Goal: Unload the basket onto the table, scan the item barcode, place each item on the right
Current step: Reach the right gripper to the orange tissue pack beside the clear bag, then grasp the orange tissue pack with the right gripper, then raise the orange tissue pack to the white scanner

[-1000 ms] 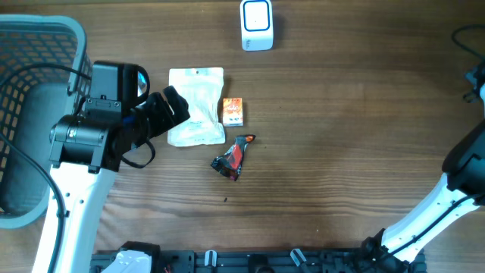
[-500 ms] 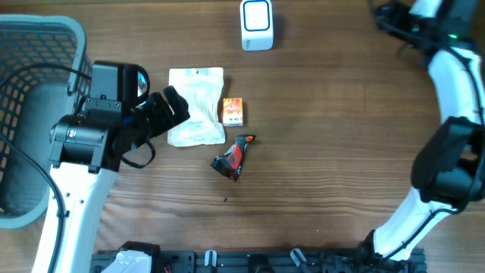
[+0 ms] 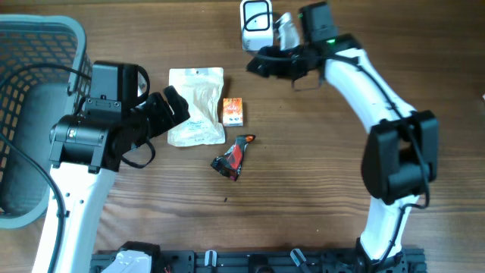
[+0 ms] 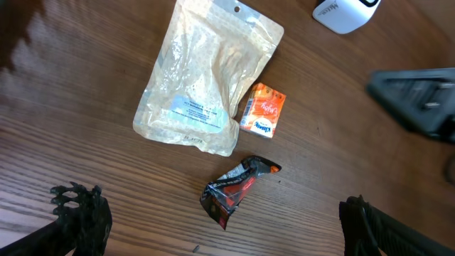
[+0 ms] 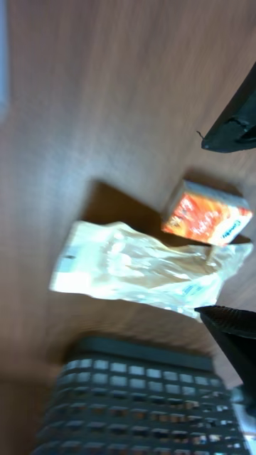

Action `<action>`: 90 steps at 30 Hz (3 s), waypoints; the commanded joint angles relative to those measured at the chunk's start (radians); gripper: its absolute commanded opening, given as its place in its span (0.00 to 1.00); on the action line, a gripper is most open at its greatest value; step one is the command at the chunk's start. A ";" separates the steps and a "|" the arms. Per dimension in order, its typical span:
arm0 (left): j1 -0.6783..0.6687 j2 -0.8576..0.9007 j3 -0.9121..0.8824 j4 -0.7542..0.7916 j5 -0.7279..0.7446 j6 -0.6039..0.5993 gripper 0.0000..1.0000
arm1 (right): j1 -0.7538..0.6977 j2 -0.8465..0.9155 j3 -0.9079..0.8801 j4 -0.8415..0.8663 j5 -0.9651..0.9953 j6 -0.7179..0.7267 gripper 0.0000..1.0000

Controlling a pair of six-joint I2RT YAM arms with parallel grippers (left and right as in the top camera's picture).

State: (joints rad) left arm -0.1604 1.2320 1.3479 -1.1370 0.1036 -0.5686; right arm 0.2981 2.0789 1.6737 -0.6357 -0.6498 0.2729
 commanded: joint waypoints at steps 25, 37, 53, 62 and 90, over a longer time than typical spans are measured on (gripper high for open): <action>0.005 -0.002 0.009 0.002 0.011 0.014 1.00 | 0.183 0.107 -0.244 0.185 0.245 0.307 0.20; 0.005 -0.002 0.009 0.002 0.011 0.014 1.00 | -0.011 0.062 -0.219 0.044 0.010 0.063 0.10; 0.005 -0.002 0.009 0.002 0.011 0.014 1.00 | -0.002 0.064 -0.225 -0.023 0.091 0.019 0.60; 0.005 -0.002 0.009 0.002 0.011 0.014 1.00 | 0.055 0.073 -0.226 0.011 0.138 0.074 0.05; 0.005 -0.002 0.009 0.002 0.011 0.014 1.00 | -0.011 -0.119 0.011 -0.216 -0.349 -0.388 0.05</action>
State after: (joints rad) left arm -0.1604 1.2320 1.3479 -1.1370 0.1032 -0.5690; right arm 0.2825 1.9640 1.6745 -0.8528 -0.9581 -0.0872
